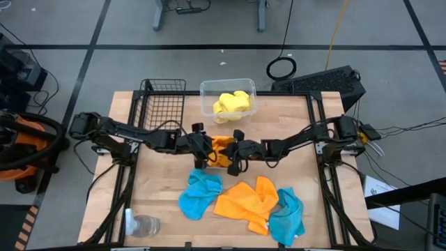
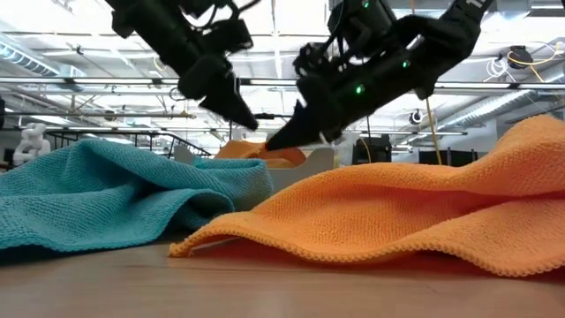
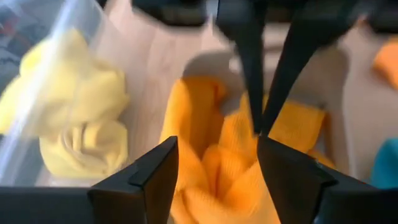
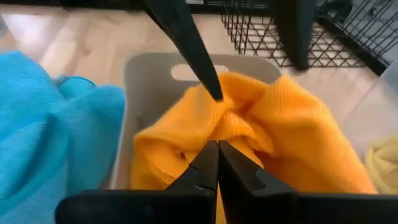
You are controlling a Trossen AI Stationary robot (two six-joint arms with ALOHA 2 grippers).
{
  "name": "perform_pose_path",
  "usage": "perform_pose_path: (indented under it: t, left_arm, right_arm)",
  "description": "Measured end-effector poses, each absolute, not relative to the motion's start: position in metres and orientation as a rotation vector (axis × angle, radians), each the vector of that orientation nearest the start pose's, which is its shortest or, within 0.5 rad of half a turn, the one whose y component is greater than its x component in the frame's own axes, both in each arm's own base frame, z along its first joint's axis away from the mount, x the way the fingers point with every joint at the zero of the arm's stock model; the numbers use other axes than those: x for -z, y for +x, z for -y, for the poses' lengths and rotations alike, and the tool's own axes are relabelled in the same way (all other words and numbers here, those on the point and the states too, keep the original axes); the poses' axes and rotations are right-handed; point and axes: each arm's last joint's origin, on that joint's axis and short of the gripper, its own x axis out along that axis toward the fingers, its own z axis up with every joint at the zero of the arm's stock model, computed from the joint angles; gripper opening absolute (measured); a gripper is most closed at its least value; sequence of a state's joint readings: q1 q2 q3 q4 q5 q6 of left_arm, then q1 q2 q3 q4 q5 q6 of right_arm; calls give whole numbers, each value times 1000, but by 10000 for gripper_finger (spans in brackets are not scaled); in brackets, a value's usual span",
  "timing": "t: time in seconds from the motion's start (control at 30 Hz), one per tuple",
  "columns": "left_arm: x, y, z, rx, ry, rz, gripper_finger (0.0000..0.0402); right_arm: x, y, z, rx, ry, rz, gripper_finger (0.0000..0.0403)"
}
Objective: Sort microfiber towel by color & place in baskets
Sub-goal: Put the top orange microfiber cloth into the gray bin
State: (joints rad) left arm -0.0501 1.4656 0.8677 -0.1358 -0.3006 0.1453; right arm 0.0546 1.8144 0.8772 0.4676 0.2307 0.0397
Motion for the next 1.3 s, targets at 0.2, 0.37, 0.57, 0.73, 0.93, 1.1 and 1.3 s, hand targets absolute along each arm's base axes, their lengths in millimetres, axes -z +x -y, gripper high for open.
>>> perform_pose_path:
  t: [0.2,0.37,0.57,0.73,0.93,1.1,1.3]
  left_arm:
    - [-202,300,-6,-187,270,-802,157]
    - [-191,307,-11,-131,260,-815,58]
    - [-172,313,-24,-115,215,-876,13]
    - [-162,314,-25,-54,180,-911,19]
    - [-169,313,-23,-46,178,-925,19]
    - [-186,309,-16,-45,143,-950,19]
    - [-206,311,-5,-23,164,-845,19]
  right_arm:
    - [-178,353,-20,163,-49,-454,1]
    - [-192,344,-25,148,-58,-468,0]
    - [-198,337,-34,123,-68,-496,0]
    - [-196,336,-38,111,-76,-513,0]
    - [-194,335,-37,135,-86,-533,0]
    - [-193,334,-37,135,-90,-554,0]
    - [-195,325,-40,129,-64,-622,0]
